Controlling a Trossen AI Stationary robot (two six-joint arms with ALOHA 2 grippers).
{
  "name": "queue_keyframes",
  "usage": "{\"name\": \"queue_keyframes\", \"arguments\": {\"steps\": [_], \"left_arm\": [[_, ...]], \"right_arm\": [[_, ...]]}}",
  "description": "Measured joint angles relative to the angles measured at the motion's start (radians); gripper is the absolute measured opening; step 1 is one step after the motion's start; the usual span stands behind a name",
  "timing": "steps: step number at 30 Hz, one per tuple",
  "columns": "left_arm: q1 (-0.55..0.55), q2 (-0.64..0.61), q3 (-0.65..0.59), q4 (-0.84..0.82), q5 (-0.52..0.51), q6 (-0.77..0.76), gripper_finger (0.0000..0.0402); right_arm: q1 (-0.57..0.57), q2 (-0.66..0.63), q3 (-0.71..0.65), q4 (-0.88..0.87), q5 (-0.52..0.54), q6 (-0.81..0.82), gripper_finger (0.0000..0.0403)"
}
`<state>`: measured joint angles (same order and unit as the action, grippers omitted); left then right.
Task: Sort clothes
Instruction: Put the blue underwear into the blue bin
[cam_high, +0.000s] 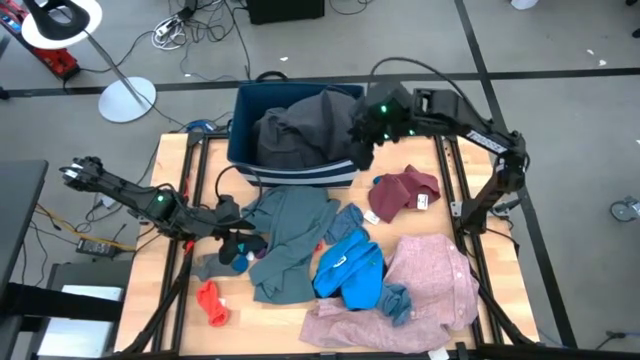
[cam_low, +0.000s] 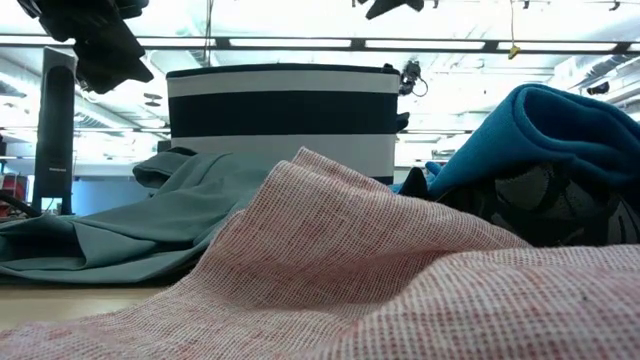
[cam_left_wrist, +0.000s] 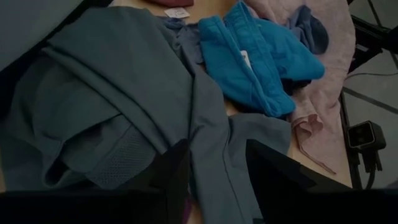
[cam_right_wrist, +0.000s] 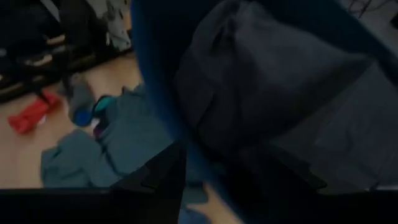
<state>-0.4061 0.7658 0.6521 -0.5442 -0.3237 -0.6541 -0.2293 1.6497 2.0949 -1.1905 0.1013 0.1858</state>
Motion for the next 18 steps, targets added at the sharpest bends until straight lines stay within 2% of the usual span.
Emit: {"name": "queue_keyframes", "arguments": {"steps": [4, 13, 18], "left_arm": [[0.0, 0.0, 0.0, 0.02, -0.001, 0.035, 0.0163], [0.0, 0.0, 0.0, 0.192, -0.003, 0.045, 0.0163], [0.0, 0.0, 0.0, 0.279, -0.003, 0.08, 0.0163]], "right_arm": [[0.072, -0.002, 0.0, -0.064, 0.039, 0.062, 0.0185], [0.239, -0.001, 0.0, -0.175, 0.064, 0.265, 0.0185], [0.349, 0.0, -0.075, -0.181, 0.12, 0.399, 0.0185]]}}
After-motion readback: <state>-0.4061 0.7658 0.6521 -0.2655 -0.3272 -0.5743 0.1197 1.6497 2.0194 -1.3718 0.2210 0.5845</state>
